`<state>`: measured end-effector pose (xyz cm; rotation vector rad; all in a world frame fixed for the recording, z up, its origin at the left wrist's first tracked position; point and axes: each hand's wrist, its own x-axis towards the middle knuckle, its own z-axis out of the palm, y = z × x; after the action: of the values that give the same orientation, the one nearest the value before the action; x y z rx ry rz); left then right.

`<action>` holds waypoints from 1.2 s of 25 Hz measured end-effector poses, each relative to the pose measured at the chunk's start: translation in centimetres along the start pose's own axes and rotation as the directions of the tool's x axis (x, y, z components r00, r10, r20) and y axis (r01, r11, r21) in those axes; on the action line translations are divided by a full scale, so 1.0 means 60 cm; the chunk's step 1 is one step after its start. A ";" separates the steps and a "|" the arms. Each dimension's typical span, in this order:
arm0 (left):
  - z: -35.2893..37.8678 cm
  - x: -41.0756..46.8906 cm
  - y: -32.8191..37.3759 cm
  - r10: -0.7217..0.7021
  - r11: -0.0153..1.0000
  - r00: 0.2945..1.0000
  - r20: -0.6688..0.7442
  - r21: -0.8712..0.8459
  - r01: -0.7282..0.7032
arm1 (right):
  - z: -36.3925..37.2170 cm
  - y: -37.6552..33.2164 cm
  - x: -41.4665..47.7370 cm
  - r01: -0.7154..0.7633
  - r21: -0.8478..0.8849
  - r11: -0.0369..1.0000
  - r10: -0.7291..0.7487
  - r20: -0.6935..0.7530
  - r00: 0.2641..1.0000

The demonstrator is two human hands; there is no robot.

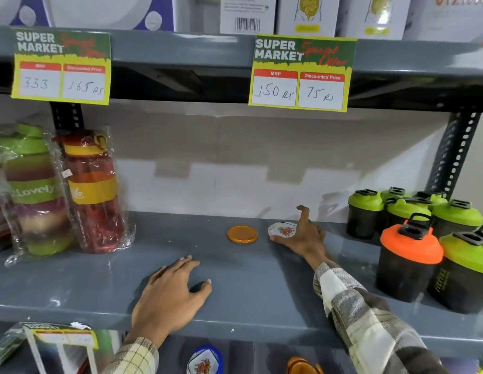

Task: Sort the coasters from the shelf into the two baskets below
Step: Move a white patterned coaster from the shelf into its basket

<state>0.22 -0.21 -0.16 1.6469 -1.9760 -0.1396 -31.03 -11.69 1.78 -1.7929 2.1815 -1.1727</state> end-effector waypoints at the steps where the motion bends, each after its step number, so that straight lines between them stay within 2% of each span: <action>1: -0.001 0.000 0.001 -0.001 1.000 1.000 0.000 0.000 0.001 | -0.007 -0.006 -0.004 0.019 0.026 0.999 -0.018 -0.017 1.000; 4: -0.005 -0.001 0.004 0.001 1.000 1.000 -0.004 -0.008 -0.001 | -0.034 -0.037 -0.030 0.106 0.104 0.989 -0.097 -0.088 0.991; 6: -0.008 -0.002 0.006 -0.001 1.000 1.000 0.003 -0.015 0.001 | -0.055 -0.062 -0.066 0.208 0.109 0.972 -0.185 -0.193 0.964; 10: -0.010 -0.006 0.008 -0.013 1.000 1.000 0.024 0.001 0.013 | -0.107 -0.118 -0.162 0.422 0.061 0.904 -0.377 -0.349 0.858; 15: -0.015 -0.007 0.010 -0.014 1.000 0.999 0.044 0.009 0.014 | -0.187 -0.179 -0.280 0.592 0.092 0.801 -0.480 -0.492 0.726; 19: -0.011 -0.008 0.006 -0.008 0.999 0.999 0.032 -0.032 0.009 | -0.239 -0.208 -0.354 0.687 0.006 0.727 -0.567 -0.559 0.605; 22: -0.012 -0.007 0.008 -0.028 1.000 0.997 0.067 -0.005 0.028 | -0.264 -0.222 -0.391 0.779 0.025 0.627 -0.625 -0.581 0.521; 25: -0.015 -0.008 0.011 -0.026 1.000 0.996 0.085 0.002 0.026 | -0.276 -0.228 -0.405 0.816 0.033 0.576 -0.658 -0.573 0.488; 30: -0.015 -0.012 0.012 -0.027 1.000 0.996 0.090 0.017 0.025 | -0.274 -0.230 -0.409 0.798 0.044 0.601 -0.651 -0.551 0.521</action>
<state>0.10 0.87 0.67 1.7043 -2.0275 -0.2113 -20.69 17.49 12.01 -2.5745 1.1712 -2.1903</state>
